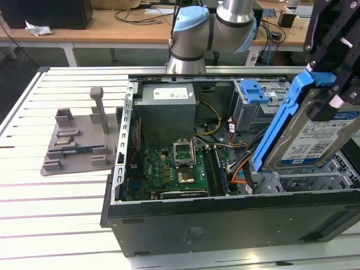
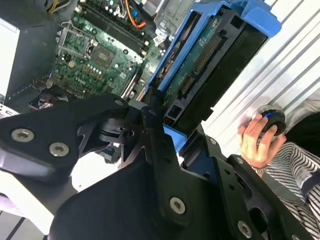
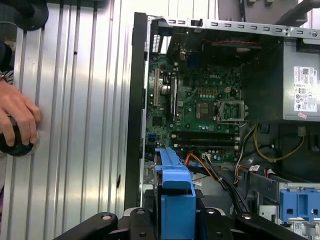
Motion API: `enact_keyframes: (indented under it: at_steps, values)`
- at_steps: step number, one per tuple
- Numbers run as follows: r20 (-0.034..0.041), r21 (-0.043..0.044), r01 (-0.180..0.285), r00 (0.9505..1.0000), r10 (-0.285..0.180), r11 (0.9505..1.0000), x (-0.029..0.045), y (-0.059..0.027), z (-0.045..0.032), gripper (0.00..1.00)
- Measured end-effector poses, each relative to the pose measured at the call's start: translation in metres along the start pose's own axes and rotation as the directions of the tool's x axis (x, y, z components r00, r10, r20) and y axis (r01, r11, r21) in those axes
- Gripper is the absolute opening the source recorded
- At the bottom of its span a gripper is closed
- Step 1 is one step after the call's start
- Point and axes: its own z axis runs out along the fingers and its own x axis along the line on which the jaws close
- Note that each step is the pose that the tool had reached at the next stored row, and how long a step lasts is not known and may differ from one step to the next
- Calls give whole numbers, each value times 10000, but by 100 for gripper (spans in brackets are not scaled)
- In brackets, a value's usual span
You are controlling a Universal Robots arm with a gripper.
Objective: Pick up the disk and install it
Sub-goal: 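Pick up the disk, then insert the disk into the insertion slot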
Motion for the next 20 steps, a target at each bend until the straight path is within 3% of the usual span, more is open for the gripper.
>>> enact_keyframes:
  at_steps: [3,4,5,6,7,8,9,15,20]
  values:
    - [-1,-25,-1,10000,1,10000,9,-163,24,37]
    - [2,-68,-5,10000,5,10000,11,-266,88,37]
    - [3,-101,-6,10000,6,9999,-29,-412,127,37]
    - [-29,-113,-9,10000,8,9999,-115,-499,180,37]
    - [-220,-121,-41,9998,38,9999,-198,-578,230,37]
    - [-350,-126,-61,9994,56,9999,-235,-617,249,37]
    - [-376,-129,-66,9993,61,9999,-276,-664,275,37]
    - [-375,-128,-67,9993,62,9999,-277,-649,279,37]
    - [-377,-129,-67,9993,62,9999,-312,-638,372,37]
